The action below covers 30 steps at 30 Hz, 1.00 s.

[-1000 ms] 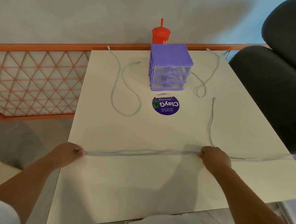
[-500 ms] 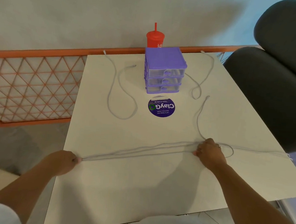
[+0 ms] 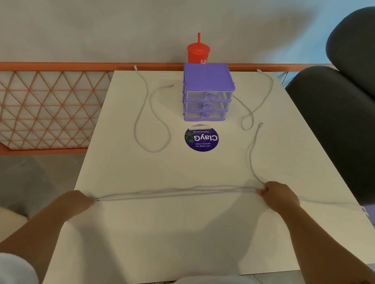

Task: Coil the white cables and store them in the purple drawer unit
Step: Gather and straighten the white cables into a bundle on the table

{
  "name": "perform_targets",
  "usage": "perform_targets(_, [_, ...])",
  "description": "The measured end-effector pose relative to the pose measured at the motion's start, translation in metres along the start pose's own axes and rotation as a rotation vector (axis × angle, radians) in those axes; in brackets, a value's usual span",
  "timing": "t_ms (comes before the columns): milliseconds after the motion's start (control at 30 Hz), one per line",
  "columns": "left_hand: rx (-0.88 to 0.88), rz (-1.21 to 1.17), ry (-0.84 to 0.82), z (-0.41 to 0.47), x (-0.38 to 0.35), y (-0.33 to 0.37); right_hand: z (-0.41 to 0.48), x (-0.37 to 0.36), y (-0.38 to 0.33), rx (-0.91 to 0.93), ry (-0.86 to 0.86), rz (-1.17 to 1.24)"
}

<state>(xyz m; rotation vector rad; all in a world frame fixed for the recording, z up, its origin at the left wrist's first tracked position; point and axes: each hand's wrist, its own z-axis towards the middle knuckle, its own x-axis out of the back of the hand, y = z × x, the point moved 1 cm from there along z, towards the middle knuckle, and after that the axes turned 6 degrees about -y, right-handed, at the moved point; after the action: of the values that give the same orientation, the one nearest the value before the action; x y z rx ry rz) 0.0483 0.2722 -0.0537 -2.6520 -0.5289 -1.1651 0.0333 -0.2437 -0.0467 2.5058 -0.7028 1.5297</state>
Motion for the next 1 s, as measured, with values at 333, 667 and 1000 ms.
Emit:
perform_targets(333, [0.108, 0.054, 0.135, -0.004, -0.013, 0.007, 0.009, 0.019, 0.013, 0.104, -0.033, -0.283])
perform_targets(667, [0.210, -0.208, 0.203, 0.002, -0.032, 0.007, 0.025, 0.102, 0.032, 0.157, 0.114, -0.556])
perform_targets(1000, [0.288, -0.368, 0.162, 0.039, -0.050, -0.014, 0.004, 0.019, 0.079, 0.113, -0.051, -0.462])
